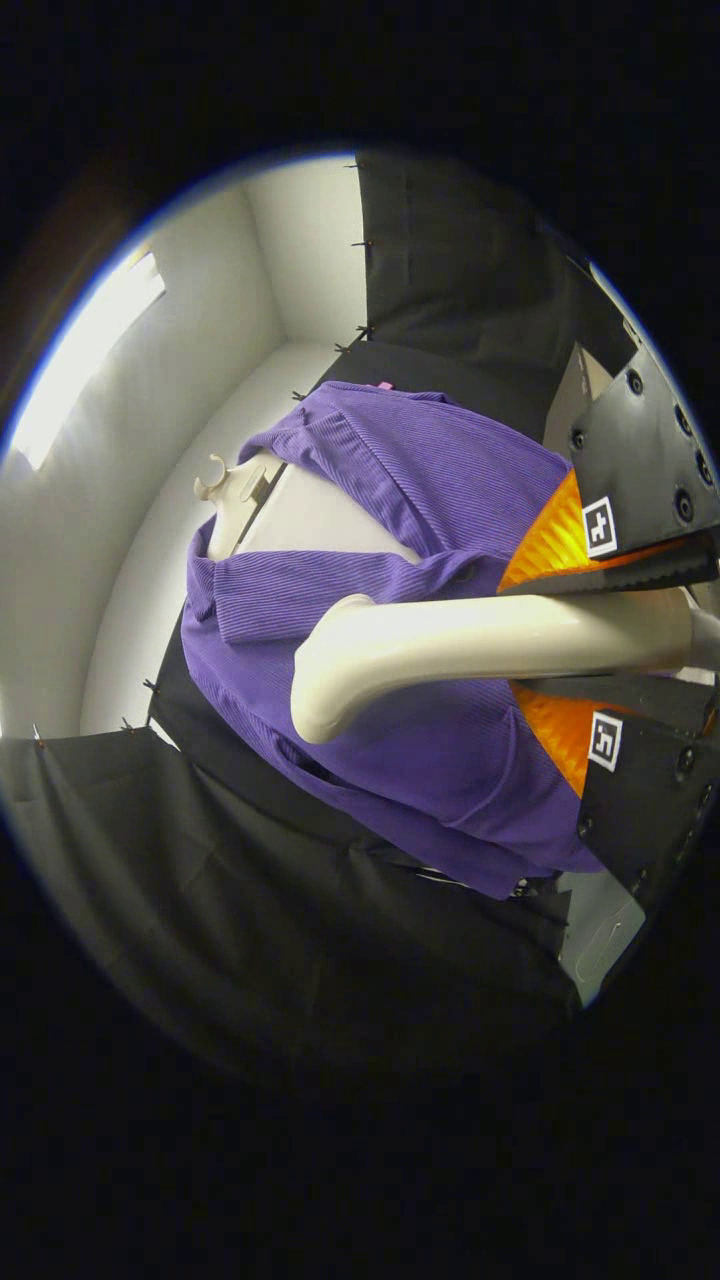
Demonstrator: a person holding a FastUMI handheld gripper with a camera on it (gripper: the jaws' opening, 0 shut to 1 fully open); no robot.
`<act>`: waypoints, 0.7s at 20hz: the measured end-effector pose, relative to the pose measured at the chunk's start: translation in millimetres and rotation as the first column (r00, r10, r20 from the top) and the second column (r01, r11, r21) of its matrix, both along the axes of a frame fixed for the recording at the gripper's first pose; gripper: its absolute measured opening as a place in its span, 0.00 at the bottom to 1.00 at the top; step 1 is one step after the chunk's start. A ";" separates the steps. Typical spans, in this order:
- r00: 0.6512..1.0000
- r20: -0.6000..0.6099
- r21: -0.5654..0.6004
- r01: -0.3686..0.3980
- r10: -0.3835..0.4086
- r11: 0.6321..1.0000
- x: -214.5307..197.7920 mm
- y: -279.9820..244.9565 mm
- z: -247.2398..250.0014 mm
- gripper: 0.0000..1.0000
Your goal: Iron the clothes twice with a garment steamer, once on the left side and once on the right side.
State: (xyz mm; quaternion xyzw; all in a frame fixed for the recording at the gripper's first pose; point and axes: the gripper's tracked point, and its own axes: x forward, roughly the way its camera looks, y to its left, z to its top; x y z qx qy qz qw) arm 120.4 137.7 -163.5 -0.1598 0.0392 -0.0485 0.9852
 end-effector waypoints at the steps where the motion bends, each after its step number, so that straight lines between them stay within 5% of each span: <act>1: 1.000 -0.007 -0.010 0.003 -0.003 1.000 -3.7 0.6 -6.3 0.43; 14: 0.986 -0.163 -0.054 -0.027 0.018 0.998 -50.7 13.4 -96.9 0.43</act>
